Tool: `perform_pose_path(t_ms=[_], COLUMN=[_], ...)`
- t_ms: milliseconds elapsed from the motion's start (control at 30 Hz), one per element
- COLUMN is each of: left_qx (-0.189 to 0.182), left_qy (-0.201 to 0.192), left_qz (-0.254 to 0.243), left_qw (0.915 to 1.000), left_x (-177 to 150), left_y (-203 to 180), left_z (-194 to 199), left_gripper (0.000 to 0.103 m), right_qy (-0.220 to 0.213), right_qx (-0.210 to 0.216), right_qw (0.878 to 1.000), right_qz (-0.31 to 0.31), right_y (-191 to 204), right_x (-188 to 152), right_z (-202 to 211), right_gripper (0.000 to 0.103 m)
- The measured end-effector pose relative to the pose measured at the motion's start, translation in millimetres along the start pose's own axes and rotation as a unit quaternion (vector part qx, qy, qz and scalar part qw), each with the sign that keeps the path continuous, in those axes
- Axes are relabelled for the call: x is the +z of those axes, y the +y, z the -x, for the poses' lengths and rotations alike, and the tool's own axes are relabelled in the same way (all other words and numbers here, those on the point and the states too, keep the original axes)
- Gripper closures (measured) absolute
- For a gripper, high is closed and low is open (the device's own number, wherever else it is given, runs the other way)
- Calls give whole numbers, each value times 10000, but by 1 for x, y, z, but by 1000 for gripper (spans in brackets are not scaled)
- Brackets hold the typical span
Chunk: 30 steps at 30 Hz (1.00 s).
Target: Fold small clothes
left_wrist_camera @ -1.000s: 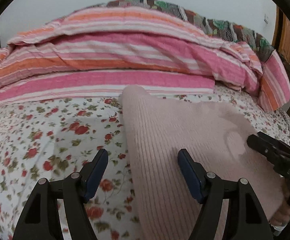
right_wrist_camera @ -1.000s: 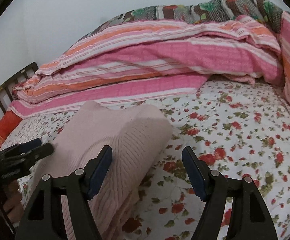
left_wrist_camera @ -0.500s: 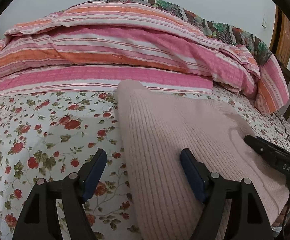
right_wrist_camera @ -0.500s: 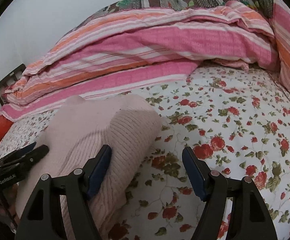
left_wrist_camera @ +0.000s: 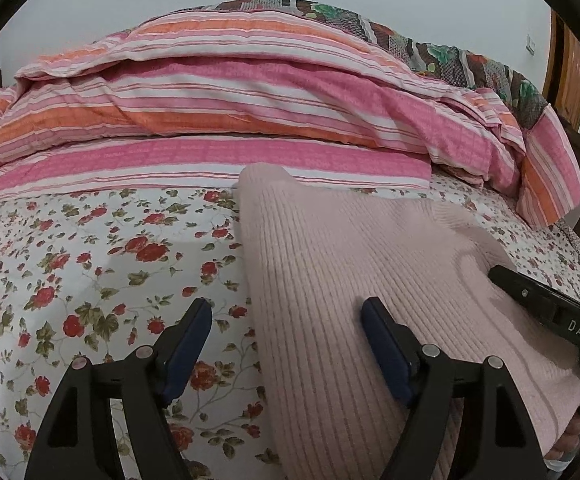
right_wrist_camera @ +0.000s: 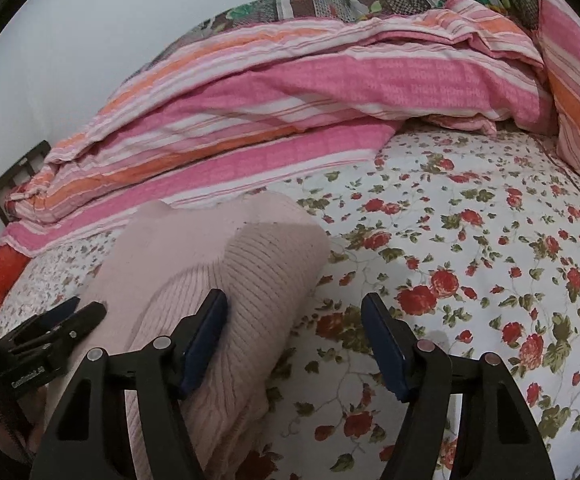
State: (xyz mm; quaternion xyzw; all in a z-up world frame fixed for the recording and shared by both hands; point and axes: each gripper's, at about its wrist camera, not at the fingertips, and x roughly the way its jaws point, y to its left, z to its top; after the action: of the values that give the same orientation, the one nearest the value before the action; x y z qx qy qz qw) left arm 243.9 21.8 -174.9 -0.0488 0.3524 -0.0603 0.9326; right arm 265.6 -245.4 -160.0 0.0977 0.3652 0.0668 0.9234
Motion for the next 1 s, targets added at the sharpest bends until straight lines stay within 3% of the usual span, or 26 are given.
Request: perform_pose_path(t_ms=[233, 333, 400, 600, 733, 867, 933, 1000], left_qx=[-6, -64, -132, -309, -468, -170, -86, -114], left_qy=[-27, -105, -232, -526, -624, -237, -70, -89], left_qz=[-10, 7, 55, 317, 434, 218, 141, 162], left_qw=[10000, 9999, 9996, 9976, 9960, 9993, 9998, 9998], left_x=[1, 2, 4, 10, 11, 7, 5, 6], left_y=[0, 1, 2, 12, 17, 11, 8, 9], left_z=[1, 5, 12, 23, 28, 12, 6, 8], left_gripper=[26, 26, 27, 28, 28, 26, 26, 27], right_qy=[12, -25, -25, -206, -486, 41, 6, -60], right_qx=[-100, 124, 308, 507, 1011, 206, 140, -40], right_qw=[9999, 9998, 9994, 9983, 9936, 9998, 9999, 9998], right_qz=[121, 170, 184, 181, -91, -27, 27, 167], right_y=[1, 4, 8, 13, 2, 3, 5, 9], right_x=[0, -1, -1, 3, 7, 0, 1, 3], right_z=[0, 3, 5, 11, 25, -3, -1, 5], right_gripper=[36, 52, 73, 92, 93, 93, 92, 78])
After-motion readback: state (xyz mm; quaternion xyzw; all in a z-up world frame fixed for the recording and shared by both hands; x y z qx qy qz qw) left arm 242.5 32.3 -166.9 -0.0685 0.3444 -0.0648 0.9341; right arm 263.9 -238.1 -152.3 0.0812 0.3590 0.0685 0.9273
